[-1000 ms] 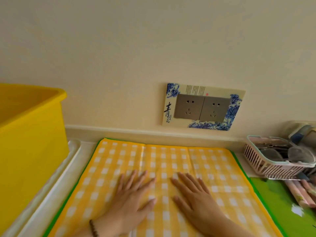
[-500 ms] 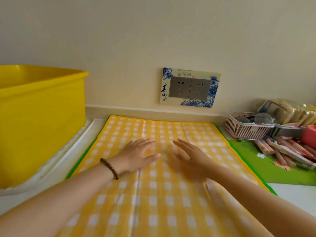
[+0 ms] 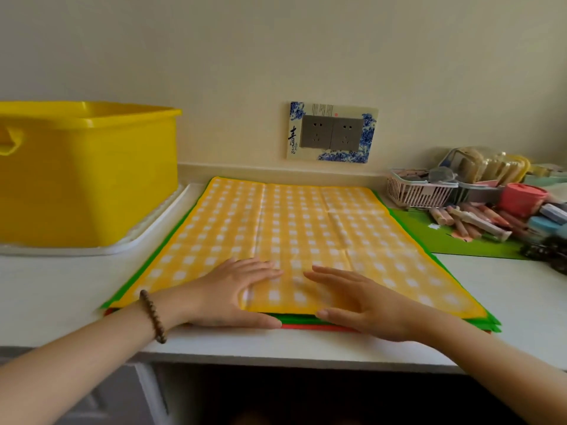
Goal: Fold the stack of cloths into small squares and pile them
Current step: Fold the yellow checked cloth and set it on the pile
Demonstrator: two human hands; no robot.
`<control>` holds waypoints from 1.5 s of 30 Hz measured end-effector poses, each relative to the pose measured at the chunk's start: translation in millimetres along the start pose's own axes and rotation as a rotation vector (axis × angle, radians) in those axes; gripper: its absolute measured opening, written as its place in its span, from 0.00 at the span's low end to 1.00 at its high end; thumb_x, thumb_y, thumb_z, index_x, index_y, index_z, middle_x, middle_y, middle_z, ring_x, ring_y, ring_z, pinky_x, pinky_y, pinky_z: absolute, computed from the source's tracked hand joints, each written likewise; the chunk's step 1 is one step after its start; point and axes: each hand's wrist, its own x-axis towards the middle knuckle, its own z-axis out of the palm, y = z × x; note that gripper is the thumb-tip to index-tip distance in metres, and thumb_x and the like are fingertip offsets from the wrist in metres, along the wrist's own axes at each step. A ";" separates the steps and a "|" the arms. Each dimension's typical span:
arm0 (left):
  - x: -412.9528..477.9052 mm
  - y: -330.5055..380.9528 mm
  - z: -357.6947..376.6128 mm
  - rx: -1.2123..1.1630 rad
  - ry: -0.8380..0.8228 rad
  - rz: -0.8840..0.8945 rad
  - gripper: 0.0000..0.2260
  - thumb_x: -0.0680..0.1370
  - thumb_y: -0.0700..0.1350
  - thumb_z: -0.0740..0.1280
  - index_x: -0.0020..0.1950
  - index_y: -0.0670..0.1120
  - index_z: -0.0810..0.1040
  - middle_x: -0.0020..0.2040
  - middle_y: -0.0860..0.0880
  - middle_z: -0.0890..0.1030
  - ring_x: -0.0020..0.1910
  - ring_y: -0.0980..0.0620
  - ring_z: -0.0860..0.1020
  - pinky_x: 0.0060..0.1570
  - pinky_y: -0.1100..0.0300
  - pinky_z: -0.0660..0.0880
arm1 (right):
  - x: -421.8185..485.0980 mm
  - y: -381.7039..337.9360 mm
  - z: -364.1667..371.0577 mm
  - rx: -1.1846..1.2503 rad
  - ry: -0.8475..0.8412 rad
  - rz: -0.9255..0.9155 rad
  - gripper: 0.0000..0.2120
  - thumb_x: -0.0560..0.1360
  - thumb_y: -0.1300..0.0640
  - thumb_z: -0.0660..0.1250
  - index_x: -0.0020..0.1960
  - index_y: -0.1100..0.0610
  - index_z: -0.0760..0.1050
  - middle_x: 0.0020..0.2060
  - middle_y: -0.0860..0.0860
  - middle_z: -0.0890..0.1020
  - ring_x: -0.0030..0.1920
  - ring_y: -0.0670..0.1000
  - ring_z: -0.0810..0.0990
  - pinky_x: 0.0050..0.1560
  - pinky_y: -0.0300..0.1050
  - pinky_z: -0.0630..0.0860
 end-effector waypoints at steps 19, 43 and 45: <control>-6.2 9.9 -52.9 -0.318 0.152 -0.041 0.06 0.76 0.51 0.67 0.42 0.54 0.83 0.38 0.61 0.83 0.40 0.65 0.79 0.44 0.70 0.71 | -10.9 -5.5 -51.2 0.075 0.100 0.073 0.06 0.76 0.52 0.65 0.49 0.49 0.81 0.42 0.43 0.84 0.43 0.41 0.82 0.51 0.39 0.78; 127.0 -79.1 -72.3 -0.027 0.563 -0.031 0.39 0.66 0.77 0.51 0.70 0.57 0.68 0.68 0.59 0.70 0.69 0.58 0.66 0.70 0.54 0.60 | 185.8 101.9 -85.9 -0.120 0.552 0.221 0.06 0.76 0.54 0.65 0.50 0.53 0.80 0.46 0.49 0.84 0.48 0.54 0.80 0.52 0.49 0.73; 127.2 -80.2 -53.9 0.020 0.384 -0.059 0.43 0.63 0.79 0.46 0.72 0.60 0.63 0.71 0.62 0.64 0.71 0.61 0.59 0.72 0.56 0.53 | 192.0 111.7 -73.3 -0.120 0.482 0.252 0.07 0.76 0.54 0.65 0.52 0.52 0.79 0.47 0.48 0.83 0.51 0.52 0.79 0.53 0.47 0.72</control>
